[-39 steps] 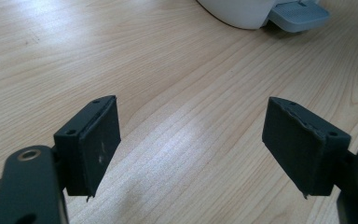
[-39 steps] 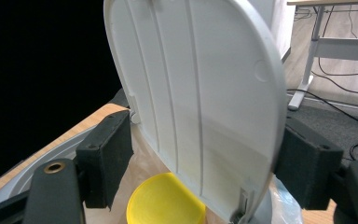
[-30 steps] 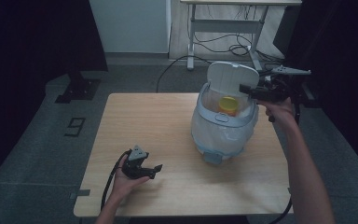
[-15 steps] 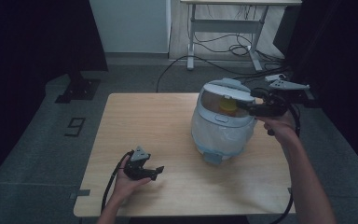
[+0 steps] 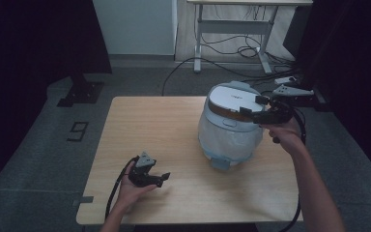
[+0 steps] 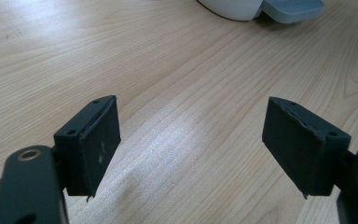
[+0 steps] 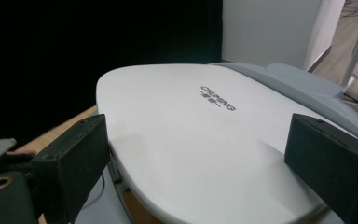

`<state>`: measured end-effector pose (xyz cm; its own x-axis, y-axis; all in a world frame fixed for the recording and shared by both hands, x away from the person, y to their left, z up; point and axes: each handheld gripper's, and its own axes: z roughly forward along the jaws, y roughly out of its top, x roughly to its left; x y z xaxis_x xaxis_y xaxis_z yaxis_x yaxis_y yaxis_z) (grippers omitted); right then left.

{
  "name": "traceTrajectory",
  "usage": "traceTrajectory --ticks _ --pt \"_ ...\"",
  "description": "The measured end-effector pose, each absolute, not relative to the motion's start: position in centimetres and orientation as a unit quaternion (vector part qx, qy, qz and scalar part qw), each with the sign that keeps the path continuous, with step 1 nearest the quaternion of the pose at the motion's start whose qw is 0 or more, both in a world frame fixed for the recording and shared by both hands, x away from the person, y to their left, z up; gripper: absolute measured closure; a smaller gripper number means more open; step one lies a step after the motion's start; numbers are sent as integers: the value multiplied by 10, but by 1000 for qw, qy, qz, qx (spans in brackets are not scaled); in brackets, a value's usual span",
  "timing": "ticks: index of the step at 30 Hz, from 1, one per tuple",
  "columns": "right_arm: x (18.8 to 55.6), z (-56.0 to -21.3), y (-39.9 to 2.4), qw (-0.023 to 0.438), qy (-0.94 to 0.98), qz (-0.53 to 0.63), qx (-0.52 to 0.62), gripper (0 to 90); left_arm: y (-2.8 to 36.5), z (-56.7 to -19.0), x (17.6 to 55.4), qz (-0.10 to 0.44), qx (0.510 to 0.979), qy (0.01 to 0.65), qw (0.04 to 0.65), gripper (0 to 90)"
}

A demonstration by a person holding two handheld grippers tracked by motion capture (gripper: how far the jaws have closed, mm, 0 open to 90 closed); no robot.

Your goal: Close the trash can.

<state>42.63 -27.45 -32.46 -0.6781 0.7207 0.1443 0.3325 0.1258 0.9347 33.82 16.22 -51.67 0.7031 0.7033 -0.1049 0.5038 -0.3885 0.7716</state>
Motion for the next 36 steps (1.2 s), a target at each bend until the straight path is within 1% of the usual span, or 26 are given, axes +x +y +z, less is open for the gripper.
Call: traceTrajectory --ticks 8,9,13,16,21,35,36 --pt "433 -322 -262 160 736 545 368 56 161 -517 338 119 826 365 412 191" --pt "434 -322 -260 159 738 543 369 67 161 -518 338 119 826 365 412 191" --pt "438 -326 -252 188 745 514 381 88 161 -518 338 120 827 364 412 191" --pt "438 -325 -250 194 745 509 385 94 161 -518 338 119 826 365 412 191" --pt "437 -328 -243 225 758 479 381 91 160 -518 338 118 827 364 411 191" --pt "434 -328 -240 233 758 467 392 100 160 -518 338 111 825 368 415 191" --pt "433 -329 -239 239 762 458 390 102 160 -518 338 111 824 368 415 191"
